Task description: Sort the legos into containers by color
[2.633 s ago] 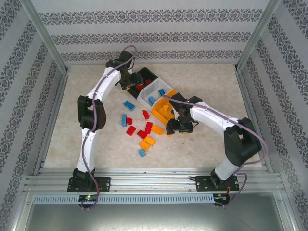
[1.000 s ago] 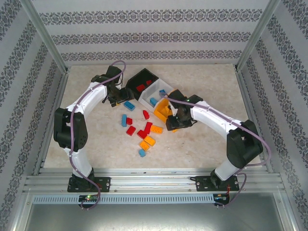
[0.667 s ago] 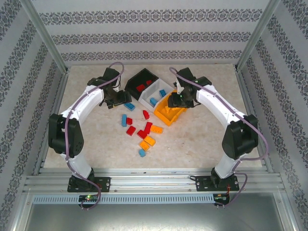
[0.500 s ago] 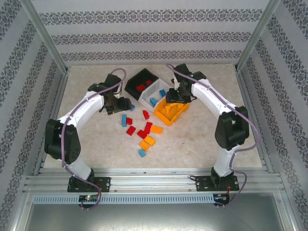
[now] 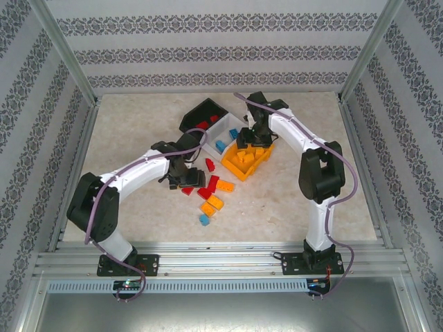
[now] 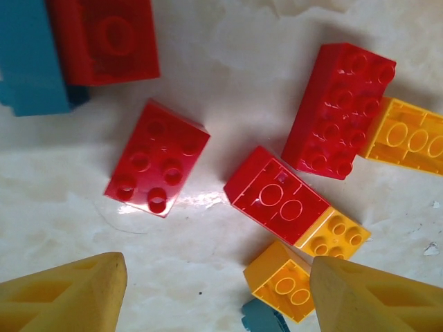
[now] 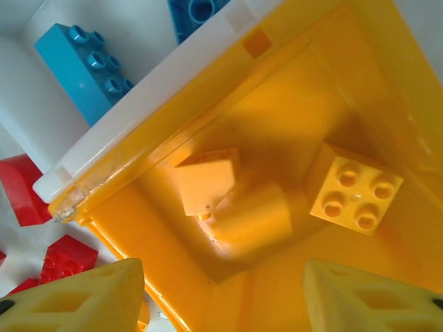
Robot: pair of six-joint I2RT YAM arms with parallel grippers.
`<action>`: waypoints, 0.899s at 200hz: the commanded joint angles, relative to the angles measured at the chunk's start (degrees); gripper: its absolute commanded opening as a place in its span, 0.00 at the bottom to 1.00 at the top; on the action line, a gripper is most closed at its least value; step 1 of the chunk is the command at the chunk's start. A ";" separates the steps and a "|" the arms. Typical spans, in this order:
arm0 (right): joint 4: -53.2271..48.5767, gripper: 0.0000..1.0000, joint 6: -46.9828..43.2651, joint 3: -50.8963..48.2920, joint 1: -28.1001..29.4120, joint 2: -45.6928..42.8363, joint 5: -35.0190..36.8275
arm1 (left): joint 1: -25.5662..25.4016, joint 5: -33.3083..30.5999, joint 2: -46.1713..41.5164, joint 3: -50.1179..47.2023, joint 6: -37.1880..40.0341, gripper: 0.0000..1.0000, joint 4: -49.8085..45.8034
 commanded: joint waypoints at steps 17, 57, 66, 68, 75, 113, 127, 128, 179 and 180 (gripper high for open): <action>-1.02 0.65 -0.18 -0.80 -1.22 -4.27 0.17 | -2.47 1.03 4.67 3.55 -1.49 0.71 1.72; 0.22 0.65 1.07 -7.22 -2.03 -11.33 -1.53 | -3.34 1.50 9.17 8.26 -1.13 0.70 1.87; 0.43 0.65 1.52 -8.80 -2.04 -12.92 -2.12 | -3.36 1.87 9.89 9.17 -1.20 0.70 2.14; 0.46 0.65 1.66 -9.22 -2.05 -13.26 -2.22 | -3.35 1.97 10.12 9.35 -1.22 0.70 2.20; 0.63 0.65 2.13 -10.64 -2.05 -14.46 -3.01 | -3.34 2.33 10.77 10.15 -1.19 0.70 2.25; 3.14 0.65 4.66 -20.54 -0.36 -20.96 -6.93 | -3.45 1.47 13.90 14.07 -0.74 0.68 1.07; 3.79 0.65 5.36 -23.87 0.44 -22.48 -7.06 | -3.18 -0.28 14.90 15.86 0.03 0.68 -0.35; 3.86 0.65 5.36 -23.98 0.51 -22.61 -7.09 | -3.13 -0.32 15.02 16.00 0.15 0.68 -0.32; 5.09 0.65 7.39 -28.63 1.63 -25.49 -7.62 | -0.96 -3.63 22.95 26.39 2.81 0.65 -5.54; 5.12 0.65 7.39 -28.61 1.64 -25.53 -7.59 | -0.92 -3.66 23.09 26.50 2.77 0.65 -5.60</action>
